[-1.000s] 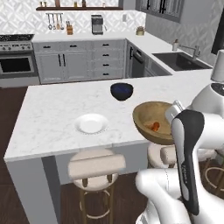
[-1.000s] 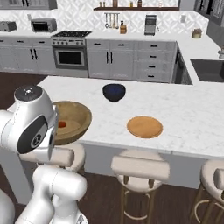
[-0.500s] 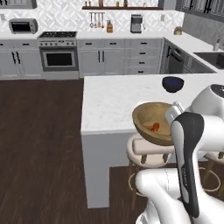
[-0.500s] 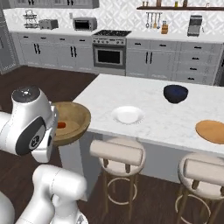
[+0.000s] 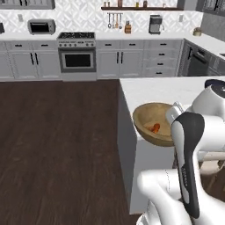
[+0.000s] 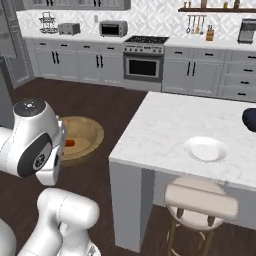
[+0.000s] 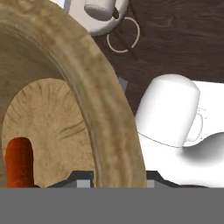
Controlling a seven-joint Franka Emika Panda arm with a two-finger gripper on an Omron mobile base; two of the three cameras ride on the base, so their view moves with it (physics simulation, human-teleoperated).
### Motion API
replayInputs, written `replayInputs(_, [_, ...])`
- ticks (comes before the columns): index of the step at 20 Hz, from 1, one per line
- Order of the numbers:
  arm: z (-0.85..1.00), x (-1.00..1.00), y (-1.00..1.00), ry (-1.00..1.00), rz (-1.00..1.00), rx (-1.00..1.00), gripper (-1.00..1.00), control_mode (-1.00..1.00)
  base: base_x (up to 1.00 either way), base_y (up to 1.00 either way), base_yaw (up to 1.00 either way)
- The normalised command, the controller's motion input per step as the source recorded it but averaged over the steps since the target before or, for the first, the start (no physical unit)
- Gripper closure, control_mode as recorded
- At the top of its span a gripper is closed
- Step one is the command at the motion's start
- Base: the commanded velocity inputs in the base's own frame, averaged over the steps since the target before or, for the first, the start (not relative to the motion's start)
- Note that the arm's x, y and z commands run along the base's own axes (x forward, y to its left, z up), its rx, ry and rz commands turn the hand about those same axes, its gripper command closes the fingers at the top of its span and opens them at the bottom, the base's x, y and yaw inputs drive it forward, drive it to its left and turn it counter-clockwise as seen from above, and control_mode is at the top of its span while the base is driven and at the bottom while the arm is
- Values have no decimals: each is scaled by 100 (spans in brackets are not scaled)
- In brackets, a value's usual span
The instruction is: Pick the chicken drumstick and carrot from their plates and place them in the bowl. Then put the bowl in the fridge.
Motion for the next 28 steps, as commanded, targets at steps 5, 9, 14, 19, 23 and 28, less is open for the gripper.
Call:
replayInputs(5, [0, 0, 0, 0, 0, 0, 100, 100, 59, 100, -1])
replayInputs(9, [0, 0, 0, 0, 0, 0, 100, 100, 52, 100, -12])
replayInputs(14, [0, 0, 0, 0, 0, 0, 100, 100, 74, 100, -22])
replayInputs(19, [0, 0, 0, 0, 0, 0, 100, 100, 88, 99, -18])
replayInputs(23, [0, 0, 0, 0, 0, 0, 100, 100, 97, 88, -14])
replayInputs(28, [0, 0, 0, 0, 0, 0, 100, 100, 100, 14, 3])
